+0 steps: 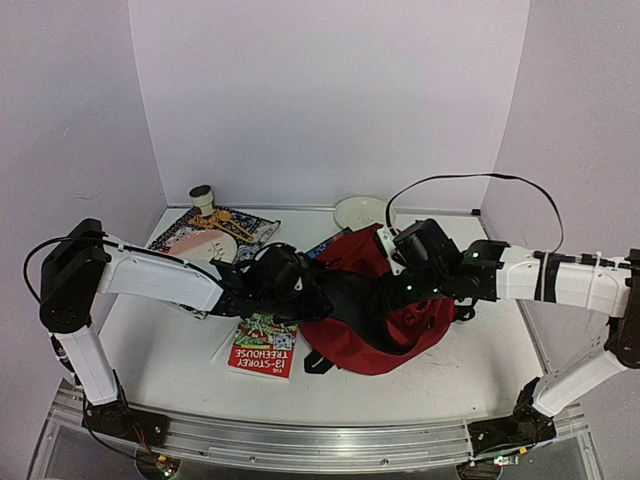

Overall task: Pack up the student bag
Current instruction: Open the largest pocket of the student bag, then pick up the book from the center of the board.

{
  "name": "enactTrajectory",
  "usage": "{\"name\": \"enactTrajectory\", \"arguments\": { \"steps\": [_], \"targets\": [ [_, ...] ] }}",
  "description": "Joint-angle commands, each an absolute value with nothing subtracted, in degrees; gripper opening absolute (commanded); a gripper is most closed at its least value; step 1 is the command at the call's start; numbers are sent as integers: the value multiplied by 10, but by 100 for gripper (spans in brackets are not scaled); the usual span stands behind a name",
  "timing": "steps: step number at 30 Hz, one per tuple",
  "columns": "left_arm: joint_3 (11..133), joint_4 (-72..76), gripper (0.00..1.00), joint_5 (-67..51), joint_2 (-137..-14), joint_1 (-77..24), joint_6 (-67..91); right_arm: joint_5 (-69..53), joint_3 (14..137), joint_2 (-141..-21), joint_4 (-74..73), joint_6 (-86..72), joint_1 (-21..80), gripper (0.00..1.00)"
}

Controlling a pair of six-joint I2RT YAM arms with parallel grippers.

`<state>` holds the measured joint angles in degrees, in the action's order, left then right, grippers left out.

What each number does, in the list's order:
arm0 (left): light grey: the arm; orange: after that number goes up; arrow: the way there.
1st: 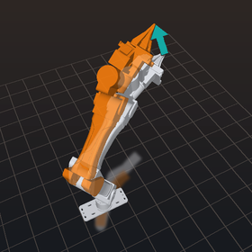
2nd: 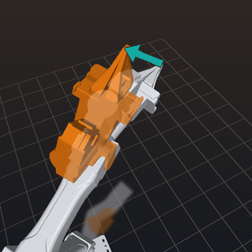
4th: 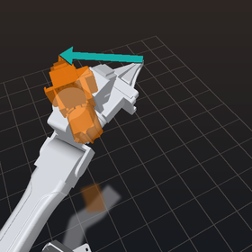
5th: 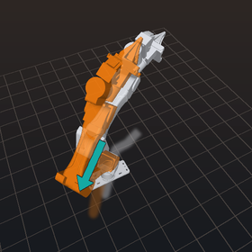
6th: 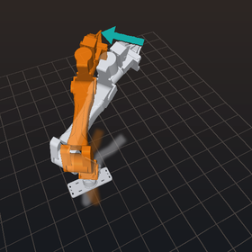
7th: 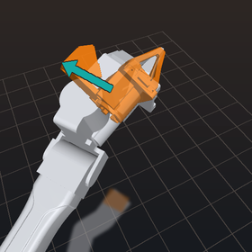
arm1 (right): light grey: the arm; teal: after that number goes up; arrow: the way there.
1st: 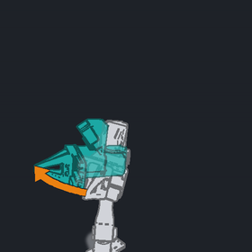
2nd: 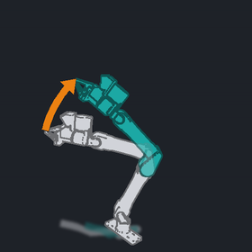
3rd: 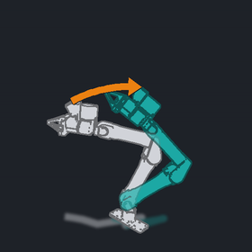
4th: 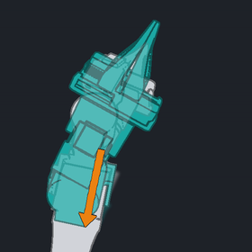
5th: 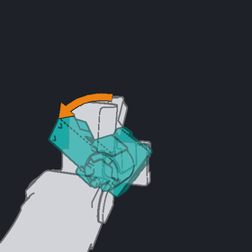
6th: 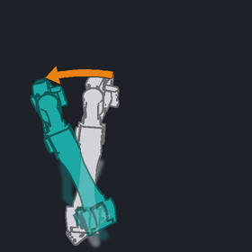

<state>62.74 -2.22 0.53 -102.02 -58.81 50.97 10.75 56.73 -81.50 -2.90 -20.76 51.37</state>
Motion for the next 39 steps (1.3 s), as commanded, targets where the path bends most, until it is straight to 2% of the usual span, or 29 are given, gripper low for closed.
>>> {"name": "enactTrajectory", "arguments": {
  "steps": [1, 4, 7, 13, 20, 28, 30, 33, 37, 39],
  "targets": [
    [653, -23, 28, -29, -1027, -593, 487, 164, 584, -750, -68, -196, 471, 0],
    [679, -20, 10, -45, -1038, -601, 467, 167, 576, -715, -77, -186, 430, 0],
    [718, -17, 0, -62, -1063, -609, 452, 169, 576, -681, -88, -171, 397, 0],
    [776, -3, 0, -92, -1098, -626, 428, 180, 581, -649, -112, -148, 346, 0],
    [727, 29, 0, -78, -1110, -628, 457, 170, 548, -677, -111, -126, 286, 0],
    [676, 45, 9, -90, -1141, -633, 494, 138, 519, -776, -52, -117, 248, 3],
    [673, 47, 15, -90, -1137, -637, 494, 126, 516, -801, -44, -122, 248, 5],
    [669, 47, 28, -85, -1119, -637, 494, 94, 505, -818, -28, -128, 248, 9],
    [660, 46, 53, -71, -1077, -637, 490, 38, 494, -803, -14, -132, 248, 24],
    [655, 42, 62, -59, -1053, -636, 487, 15, 489, -789, -13, -134, 249, 34]
  ]
}}
